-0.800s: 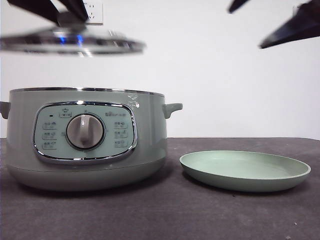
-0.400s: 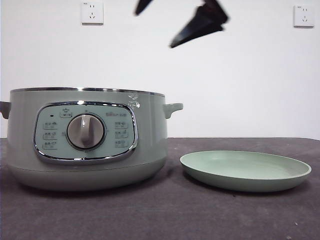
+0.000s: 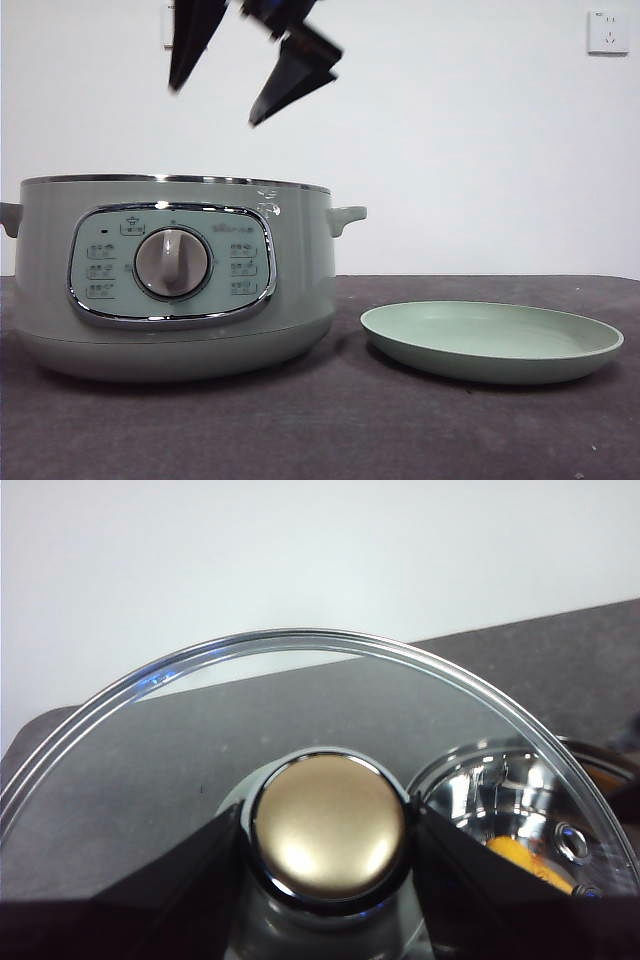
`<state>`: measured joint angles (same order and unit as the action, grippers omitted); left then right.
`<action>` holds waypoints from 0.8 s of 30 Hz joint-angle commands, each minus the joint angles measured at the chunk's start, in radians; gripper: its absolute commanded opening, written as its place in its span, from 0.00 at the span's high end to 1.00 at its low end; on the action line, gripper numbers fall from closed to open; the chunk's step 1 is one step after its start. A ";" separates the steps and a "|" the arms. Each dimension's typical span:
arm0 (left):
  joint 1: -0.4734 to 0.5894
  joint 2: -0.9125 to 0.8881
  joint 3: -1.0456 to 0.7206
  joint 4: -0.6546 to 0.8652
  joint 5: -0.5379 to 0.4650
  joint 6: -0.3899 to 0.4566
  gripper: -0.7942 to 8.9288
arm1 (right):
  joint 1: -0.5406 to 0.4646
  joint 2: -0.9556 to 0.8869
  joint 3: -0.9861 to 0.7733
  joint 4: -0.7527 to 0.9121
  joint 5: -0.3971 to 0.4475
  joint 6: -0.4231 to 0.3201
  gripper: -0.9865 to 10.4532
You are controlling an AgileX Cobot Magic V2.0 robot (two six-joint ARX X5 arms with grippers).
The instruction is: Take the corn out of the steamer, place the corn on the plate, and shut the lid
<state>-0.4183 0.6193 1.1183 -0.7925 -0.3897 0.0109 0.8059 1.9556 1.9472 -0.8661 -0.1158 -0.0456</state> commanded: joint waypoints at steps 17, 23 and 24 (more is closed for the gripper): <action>-0.001 -0.007 0.016 0.005 -0.002 0.013 0.93 | 0.026 0.279 0.033 0.013 0.055 -0.042 0.62; -0.001 -0.007 0.016 -0.006 -0.002 0.013 0.93 | 0.024 0.294 0.033 0.005 0.046 -0.041 0.85; -0.001 -0.007 0.016 -0.008 -0.002 0.013 0.93 | 0.028 0.294 0.033 0.013 0.046 -0.041 0.92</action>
<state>-0.4183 0.6243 1.1183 -0.8421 -0.3855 0.0120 0.8303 2.2368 1.9766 -0.8616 -0.0677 -0.0792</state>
